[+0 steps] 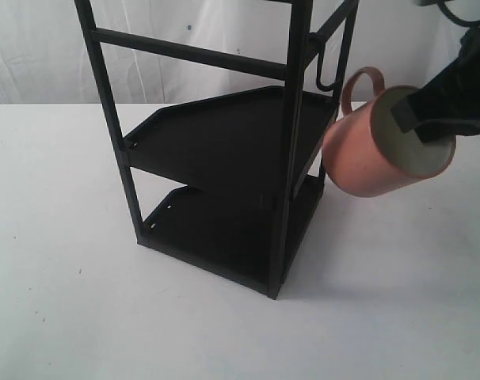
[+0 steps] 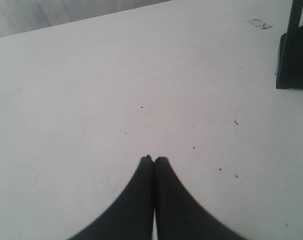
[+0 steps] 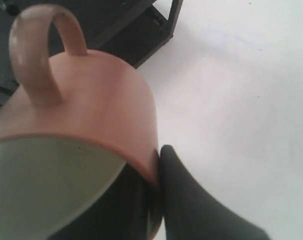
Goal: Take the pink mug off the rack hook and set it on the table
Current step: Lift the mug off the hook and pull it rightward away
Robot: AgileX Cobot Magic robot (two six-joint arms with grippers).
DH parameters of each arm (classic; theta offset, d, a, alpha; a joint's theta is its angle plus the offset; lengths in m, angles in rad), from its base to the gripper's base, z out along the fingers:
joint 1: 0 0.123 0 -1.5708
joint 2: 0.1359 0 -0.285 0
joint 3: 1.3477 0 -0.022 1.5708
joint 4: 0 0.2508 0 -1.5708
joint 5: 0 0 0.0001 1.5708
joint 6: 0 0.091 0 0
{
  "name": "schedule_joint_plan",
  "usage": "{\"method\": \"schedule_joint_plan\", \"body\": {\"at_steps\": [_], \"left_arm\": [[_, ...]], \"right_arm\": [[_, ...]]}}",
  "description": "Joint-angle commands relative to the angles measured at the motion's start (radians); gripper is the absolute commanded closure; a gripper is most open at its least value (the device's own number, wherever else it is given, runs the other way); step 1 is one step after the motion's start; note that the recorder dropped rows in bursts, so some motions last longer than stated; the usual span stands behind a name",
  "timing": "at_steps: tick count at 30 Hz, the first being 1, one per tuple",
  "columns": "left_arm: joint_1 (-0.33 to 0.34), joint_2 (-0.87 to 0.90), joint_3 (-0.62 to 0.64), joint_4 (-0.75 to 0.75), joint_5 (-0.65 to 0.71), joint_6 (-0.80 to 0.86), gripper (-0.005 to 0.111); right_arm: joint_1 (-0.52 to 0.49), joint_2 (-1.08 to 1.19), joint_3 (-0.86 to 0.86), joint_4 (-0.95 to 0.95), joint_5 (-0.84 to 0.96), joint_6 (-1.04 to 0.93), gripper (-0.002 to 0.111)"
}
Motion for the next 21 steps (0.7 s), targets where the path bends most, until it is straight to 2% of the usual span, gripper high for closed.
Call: {"method": "schedule_joint_plan", "body": {"at_steps": [1, 3, 7, 13, 21], "left_arm": [[-0.006, -0.005, 0.003, -0.01, -0.004, 0.003, 0.107], [-0.006, -0.005, 0.003, -0.01, -0.004, 0.003, 0.107], [-0.006, -0.005, 0.003, -0.01, -0.004, 0.003, 0.107], [-0.006, -0.005, 0.003, -0.01, -0.004, 0.003, 0.107], [-0.006, -0.005, 0.003, -0.01, -0.004, 0.003, 0.107]], "right_arm": [[0.0, -0.012, -0.006, -0.12, -0.008, 0.09, 0.108], [0.0, -0.012, -0.006, -0.22, 0.02, 0.156, 0.108], [0.0, -0.012, -0.006, -0.288, 0.075, 0.213, 0.108], [0.0, -0.012, -0.006, -0.25, 0.164, 0.207, 0.108], [0.0, -0.013, -0.006, -0.177, 0.164, 0.15, 0.108]]}}
